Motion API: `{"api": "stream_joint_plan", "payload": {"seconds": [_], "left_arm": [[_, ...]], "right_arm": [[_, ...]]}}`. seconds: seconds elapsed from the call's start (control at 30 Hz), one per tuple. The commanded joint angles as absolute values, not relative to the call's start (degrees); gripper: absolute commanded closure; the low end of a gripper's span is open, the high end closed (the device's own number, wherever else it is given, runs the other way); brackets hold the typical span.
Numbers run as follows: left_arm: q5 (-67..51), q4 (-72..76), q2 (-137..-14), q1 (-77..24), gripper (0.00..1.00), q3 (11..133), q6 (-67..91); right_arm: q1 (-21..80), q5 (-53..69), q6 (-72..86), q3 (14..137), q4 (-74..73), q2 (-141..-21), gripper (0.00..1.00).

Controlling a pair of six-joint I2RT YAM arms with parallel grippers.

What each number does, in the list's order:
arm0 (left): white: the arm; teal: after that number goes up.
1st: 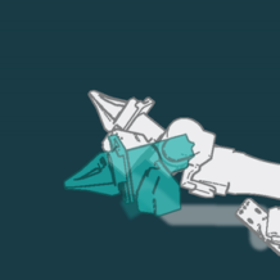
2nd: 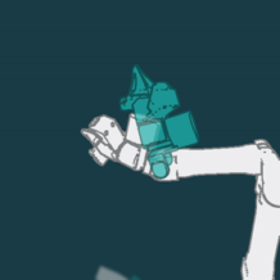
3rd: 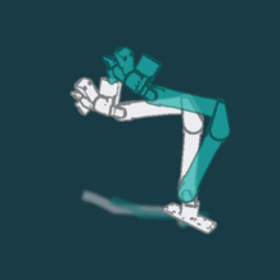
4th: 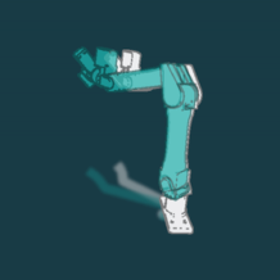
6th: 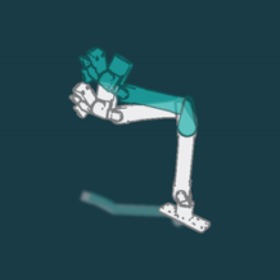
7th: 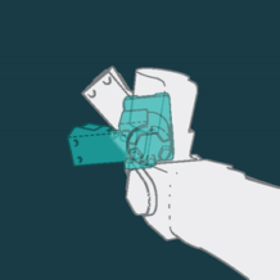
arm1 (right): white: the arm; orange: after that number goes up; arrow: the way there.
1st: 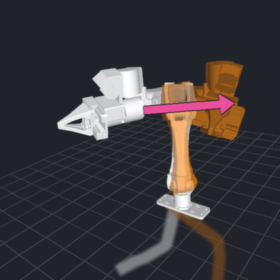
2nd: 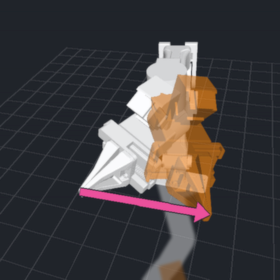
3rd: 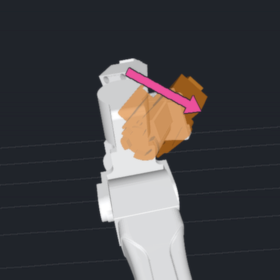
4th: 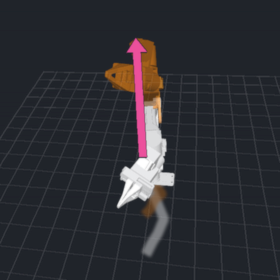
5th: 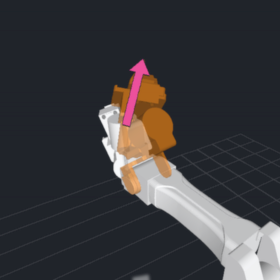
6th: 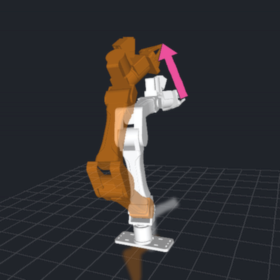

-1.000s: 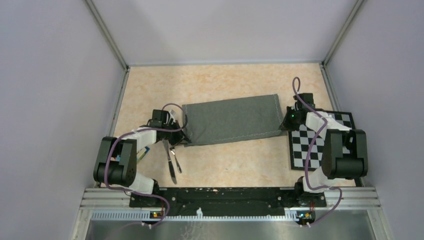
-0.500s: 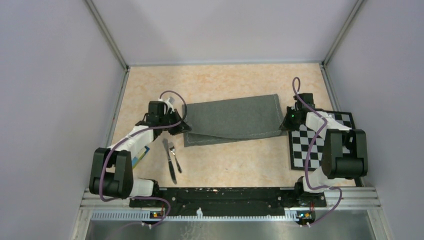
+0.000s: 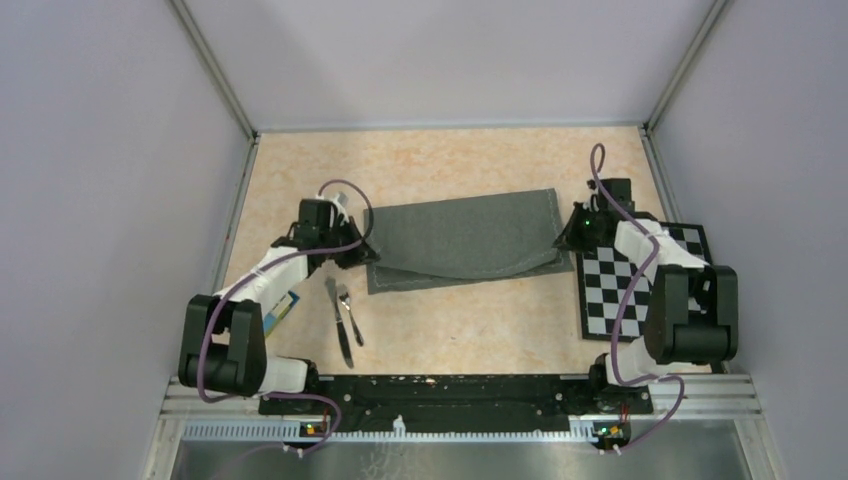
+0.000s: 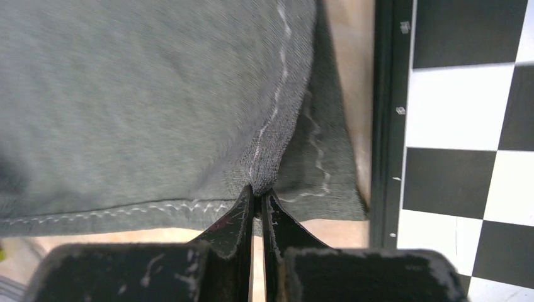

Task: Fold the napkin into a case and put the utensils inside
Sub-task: Fold and flatten the napkin at the center of the board.

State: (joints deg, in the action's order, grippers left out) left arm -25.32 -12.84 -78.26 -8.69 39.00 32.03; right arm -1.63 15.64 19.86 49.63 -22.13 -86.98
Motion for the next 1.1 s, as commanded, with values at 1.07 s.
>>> {"api": "stream_joint_plan", "payload": {"seconds": [1.07], "left_arm": [[-32.56,-7.47,-90.14,-3.82,1.0,57.44,33.21]], "right_arm": [[-1.71,21.38,24.35,68.37,-17.61,-89.14,1.0]]}}
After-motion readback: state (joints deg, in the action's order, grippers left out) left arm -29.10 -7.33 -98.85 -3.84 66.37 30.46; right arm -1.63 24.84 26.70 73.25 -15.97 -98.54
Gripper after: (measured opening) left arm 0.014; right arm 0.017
